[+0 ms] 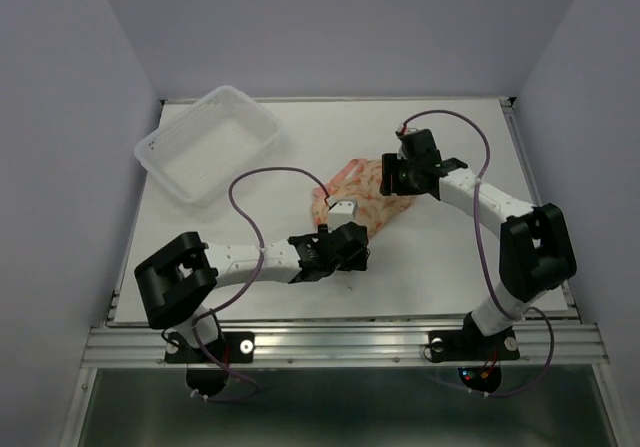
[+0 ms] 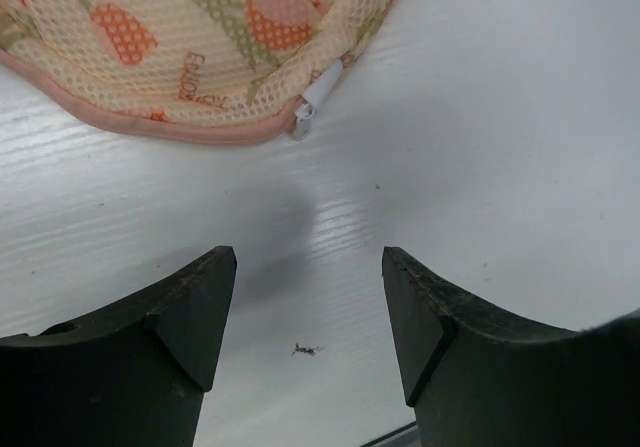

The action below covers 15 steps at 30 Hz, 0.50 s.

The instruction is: Unzip the laundry bag and remove the bra

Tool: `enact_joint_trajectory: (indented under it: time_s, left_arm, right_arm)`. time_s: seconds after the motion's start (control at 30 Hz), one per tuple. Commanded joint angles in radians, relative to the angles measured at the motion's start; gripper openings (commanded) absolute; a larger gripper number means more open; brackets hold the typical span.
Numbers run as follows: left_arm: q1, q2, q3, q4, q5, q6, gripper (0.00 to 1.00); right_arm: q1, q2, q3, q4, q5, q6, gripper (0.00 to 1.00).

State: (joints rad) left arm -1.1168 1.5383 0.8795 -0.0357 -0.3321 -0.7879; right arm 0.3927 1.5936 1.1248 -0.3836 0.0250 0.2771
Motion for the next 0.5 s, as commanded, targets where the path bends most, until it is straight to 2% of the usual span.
enact_joint_trajectory:
  time_s: [0.0, 0.07, 0.2, 0.47]
  left_arm:
    - [-0.011, 0.043, 0.004, 0.088, -0.107, -0.079, 0.7]
    - [-0.011, 0.046, -0.016, 0.147, -0.102, -0.079, 0.68]
    - [-0.012, 0.103, -0.002, 0.163, -0.096, -0.076, 0.66]
    - [-0.018, 0.183, 0.032, 0.158, -0.179, -0.112, 0.52]
  right_arm:
    - [-0.031, 0.09, 0.133, 0.063, -0.017, -0.039, 0.63]
    - [-0.031, 0.169, 0.158, 0.071, -0.017, -0.05, 0.63]
    - [-0.031, 0.255, 0.152, 0.074, -0.048, -0.035, 0.63]
    - [-0.031, 0.187, 0.021, 0.103, -0.096, 0.12, 0.62]
